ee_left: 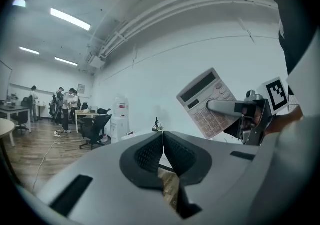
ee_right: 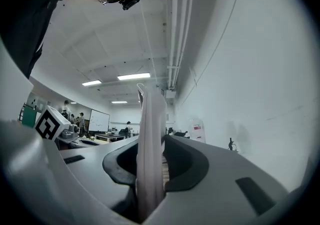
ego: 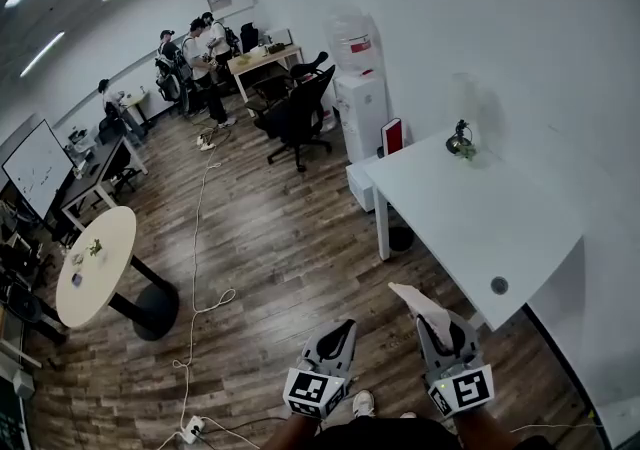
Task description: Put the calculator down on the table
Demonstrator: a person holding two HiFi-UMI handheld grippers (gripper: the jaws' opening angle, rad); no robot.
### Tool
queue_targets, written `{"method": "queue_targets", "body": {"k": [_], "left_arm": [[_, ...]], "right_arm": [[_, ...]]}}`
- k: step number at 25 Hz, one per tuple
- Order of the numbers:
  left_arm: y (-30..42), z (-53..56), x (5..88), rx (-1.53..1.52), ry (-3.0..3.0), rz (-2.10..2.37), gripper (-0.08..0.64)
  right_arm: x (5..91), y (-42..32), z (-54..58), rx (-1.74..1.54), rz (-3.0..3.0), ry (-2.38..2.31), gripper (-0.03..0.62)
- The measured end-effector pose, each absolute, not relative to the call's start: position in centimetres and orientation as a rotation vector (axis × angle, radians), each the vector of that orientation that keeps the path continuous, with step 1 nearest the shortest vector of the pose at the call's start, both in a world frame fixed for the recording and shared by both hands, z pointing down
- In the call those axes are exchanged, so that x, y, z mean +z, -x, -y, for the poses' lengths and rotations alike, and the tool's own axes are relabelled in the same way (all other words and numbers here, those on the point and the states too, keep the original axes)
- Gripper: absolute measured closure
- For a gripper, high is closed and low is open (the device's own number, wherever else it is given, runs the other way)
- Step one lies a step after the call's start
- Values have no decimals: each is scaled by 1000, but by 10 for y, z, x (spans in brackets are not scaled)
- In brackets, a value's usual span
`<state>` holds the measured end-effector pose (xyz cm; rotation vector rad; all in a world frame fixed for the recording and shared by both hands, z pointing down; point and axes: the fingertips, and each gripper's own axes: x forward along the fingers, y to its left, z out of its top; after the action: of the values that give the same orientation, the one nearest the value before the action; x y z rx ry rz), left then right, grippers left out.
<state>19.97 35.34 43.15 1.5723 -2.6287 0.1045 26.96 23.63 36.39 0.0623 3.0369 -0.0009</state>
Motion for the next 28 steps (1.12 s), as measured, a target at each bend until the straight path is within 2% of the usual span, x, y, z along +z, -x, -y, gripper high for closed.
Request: {"method": "queue_targets", "body": {"k": [14,28], "left_arm": [[-175,-356,431,65,-1603,2590,538],[-100,-352,449,49,-1686,2520,538]], "right_arm": [[355,-243,-232,-76,-3010,-22,469],[367,-173,-228,-60,-3013,85,469]]}}
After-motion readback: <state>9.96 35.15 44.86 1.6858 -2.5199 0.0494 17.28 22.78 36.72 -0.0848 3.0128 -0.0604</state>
